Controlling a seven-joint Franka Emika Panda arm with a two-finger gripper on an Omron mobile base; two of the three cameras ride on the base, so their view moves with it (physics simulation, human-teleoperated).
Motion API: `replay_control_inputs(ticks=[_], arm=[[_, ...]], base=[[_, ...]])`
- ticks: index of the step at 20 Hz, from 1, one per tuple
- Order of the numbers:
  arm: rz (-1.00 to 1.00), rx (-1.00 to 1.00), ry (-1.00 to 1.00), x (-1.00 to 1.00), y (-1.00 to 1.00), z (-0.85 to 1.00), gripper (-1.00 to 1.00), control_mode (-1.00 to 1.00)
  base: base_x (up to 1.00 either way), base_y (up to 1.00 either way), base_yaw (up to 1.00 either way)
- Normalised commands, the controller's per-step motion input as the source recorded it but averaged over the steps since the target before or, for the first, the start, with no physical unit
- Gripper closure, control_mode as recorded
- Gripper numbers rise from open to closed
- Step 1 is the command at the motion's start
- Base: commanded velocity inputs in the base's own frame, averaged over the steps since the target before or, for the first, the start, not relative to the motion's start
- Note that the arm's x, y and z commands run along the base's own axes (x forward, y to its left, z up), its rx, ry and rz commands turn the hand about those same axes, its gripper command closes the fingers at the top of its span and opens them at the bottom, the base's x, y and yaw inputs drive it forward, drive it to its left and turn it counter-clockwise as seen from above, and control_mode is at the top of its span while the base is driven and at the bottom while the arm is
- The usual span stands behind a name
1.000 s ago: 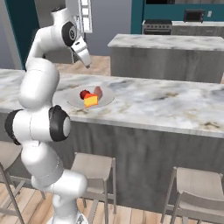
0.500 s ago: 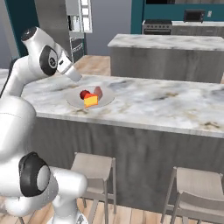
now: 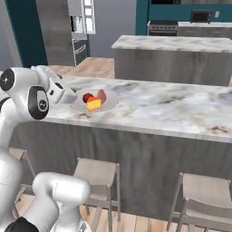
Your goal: Take the cheese, steak, and tomato from the fridge and place them on the plate on the dining counter to create an appetizer plate.
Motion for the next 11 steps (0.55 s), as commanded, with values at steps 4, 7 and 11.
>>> replay_control_inputs(ticks=[4,7,11], arm=[[0.00,-0.05,0.00,0.00,0.38,0.00,-1.00,-1.00],[-0.09,-0.11,0.00,0.00,0.77,0.00,-1.00,-1.00],[-0.11,-0.21,0.00,0.00,1.00,0.00,-1.00,-1.00]], base=[[0.00,0.00,0.00],[0.00,0.00,0.00],[0.00,0.00,0.00]])
